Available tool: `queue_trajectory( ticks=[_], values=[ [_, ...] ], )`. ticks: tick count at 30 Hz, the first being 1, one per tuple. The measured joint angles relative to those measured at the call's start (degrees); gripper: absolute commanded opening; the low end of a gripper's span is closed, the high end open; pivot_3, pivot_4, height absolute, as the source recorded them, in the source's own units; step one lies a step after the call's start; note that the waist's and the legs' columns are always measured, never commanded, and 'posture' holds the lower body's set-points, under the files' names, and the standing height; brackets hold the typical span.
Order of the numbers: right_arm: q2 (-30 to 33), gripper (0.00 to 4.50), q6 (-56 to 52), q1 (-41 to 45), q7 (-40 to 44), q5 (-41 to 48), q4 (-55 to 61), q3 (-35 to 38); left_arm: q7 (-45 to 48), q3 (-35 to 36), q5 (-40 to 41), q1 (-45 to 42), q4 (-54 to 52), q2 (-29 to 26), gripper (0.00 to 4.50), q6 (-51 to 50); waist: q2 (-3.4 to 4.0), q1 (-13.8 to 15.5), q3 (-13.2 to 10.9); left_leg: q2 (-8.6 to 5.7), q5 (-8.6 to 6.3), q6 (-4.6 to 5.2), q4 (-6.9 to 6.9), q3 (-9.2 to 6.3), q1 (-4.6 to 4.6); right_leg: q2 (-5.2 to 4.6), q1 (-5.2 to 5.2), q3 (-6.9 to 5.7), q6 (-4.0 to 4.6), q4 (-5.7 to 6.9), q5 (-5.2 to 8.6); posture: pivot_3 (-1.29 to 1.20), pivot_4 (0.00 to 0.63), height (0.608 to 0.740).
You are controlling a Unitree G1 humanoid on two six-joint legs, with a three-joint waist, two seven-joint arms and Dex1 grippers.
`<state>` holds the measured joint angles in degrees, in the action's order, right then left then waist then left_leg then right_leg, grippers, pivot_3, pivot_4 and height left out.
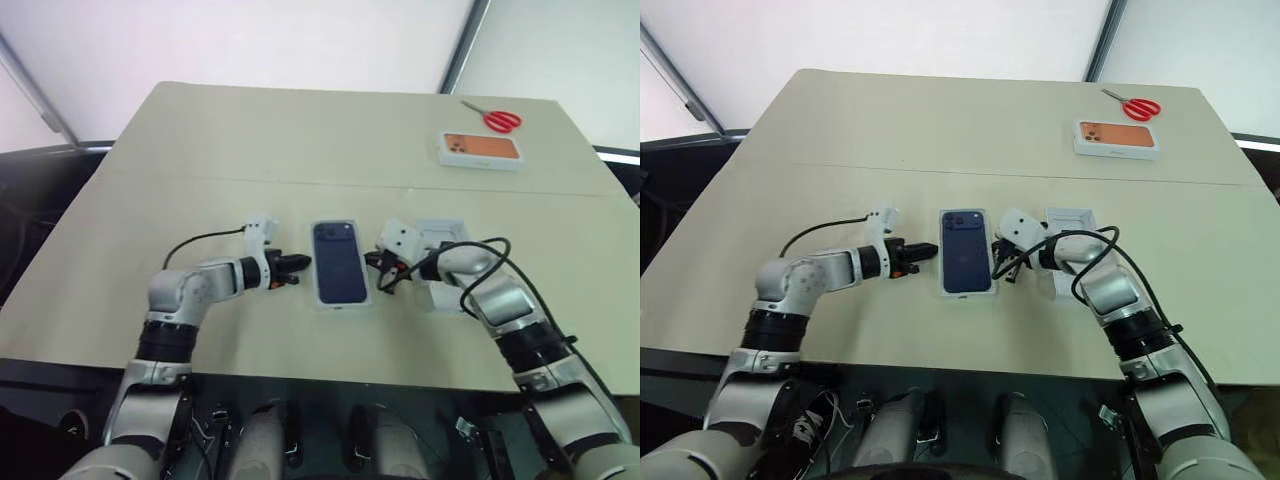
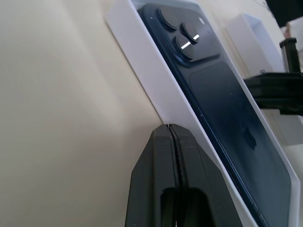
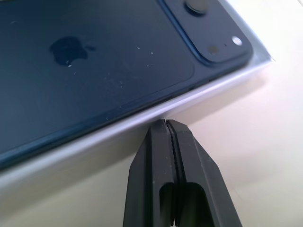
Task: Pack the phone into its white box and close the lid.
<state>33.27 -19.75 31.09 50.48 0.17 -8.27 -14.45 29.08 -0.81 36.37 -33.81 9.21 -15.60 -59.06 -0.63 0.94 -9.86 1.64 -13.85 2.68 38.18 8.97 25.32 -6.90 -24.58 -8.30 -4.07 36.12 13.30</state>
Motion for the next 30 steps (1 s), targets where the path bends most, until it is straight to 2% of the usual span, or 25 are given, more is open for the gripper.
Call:
queue_trajectory(
  ticks=[9, 21, 30],
  values=[
    [6.51, 0.0, 0.15, -6.79, 0.32, 0.12, 3.13, 6.22, 3.39, -3.09, -8.38, -9.46, 15.81, 9.81, 0.05, 8.75, 0.0, 1.5, 0.01, -0.03, -0.06, 0.18, 0.11, -0.12, 0.01, -0.1, 0.12, -0.16, -0.01, -0.07, 0.0, 0.0, 0.15, 0.738],
    [10.22, 0.0, 0.59, -9.59, -0.26, -0.01, 2.9, 9.45, 9.13, -4.7, -14.25, -13.84, 24.21, 14.8, 0.05, 13.35, -0.01, 1.48, 0.0, -0.13, -0.15, 0.36, 0.19, -0.22, 0.03, -0.27, 0.19, -0.3, -0.01, -0.1, 0.0, 0.0, 0.15, 0.738],
    [10.74, 0.0, 0.05, -10.94, -0.64, -0.03, 3.69, 10.84, 11.69, -4.62, -16.74, -15.88, 28.49, 16.21, 0.05, 16.03, -0.01, 1.45, 0.0, -0.13, -0.15, 0.39, 0.2, -0.23, 0.03, -0.27, 0.19, -0.31, -0.03, -0.09, 0.01, 0.0, 0.15, 0.738]
  ],
)
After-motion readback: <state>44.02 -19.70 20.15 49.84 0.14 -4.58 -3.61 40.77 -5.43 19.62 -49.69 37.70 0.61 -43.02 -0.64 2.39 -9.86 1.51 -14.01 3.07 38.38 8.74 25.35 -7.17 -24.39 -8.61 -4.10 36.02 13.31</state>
